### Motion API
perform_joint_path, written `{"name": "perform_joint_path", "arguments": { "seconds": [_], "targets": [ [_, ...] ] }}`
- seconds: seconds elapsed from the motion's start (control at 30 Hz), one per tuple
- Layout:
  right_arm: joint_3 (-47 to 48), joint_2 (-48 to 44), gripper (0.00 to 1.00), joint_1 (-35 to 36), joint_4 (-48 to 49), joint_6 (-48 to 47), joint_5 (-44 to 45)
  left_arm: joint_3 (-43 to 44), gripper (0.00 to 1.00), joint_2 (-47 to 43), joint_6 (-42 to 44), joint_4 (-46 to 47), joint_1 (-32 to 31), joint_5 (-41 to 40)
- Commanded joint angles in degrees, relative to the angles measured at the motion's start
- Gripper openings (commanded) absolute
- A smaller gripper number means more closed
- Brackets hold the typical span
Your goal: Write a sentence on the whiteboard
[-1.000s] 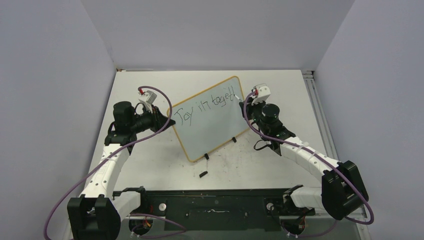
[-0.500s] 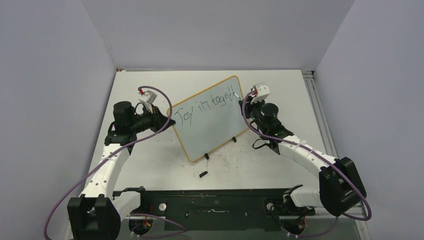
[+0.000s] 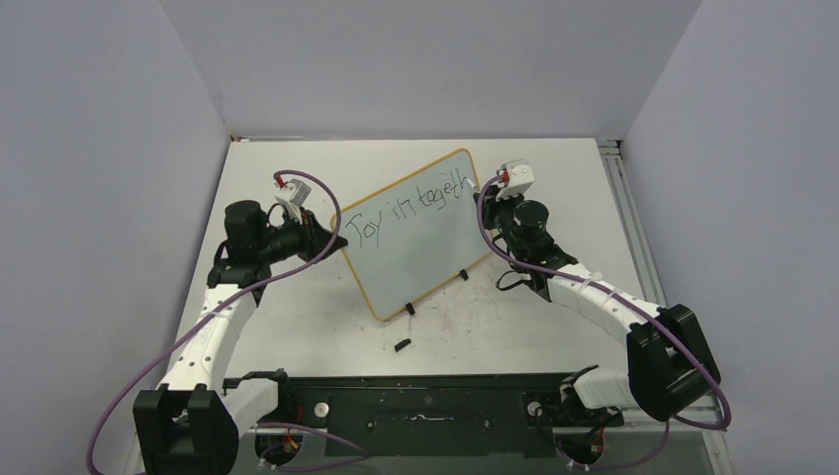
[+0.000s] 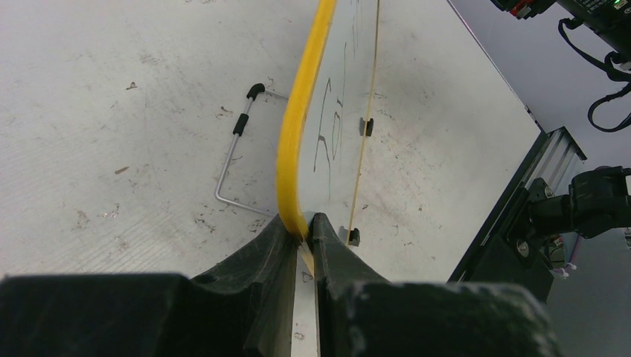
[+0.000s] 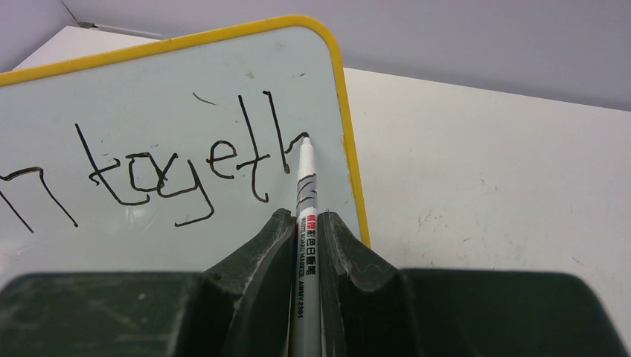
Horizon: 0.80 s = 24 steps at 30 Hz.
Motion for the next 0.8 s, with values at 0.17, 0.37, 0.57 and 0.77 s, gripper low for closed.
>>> {"name": "perform_joint_path", "arguments": {
  "seconds": [0.17,0.37,0.57,0.77],
  "targets": [
    [0.8,0.2,0.05,0.0,1.1,0.0,0.3,1.0,0.00,0.4,1.8,-2.4,0.1,-1.1],
    [-1.0,-0.8,0.05,0.3,-0.4,0.1,-0.7,1.1,0.00,0.3,1.8,-2.4,0.1,-1.2],
    [-3.0,-2.1,0.05,0.7,-1.5,0.5,-0.2,1.1,0.00,0.2,1.8,-2.3,0.1,-1.2],
    [-3.5,-2.7,0.05,0.9,-1.8,0.3,1.8,1.1,0.00,0.2,1.8,-2.4,0.1,-1.2]
  ]
}}
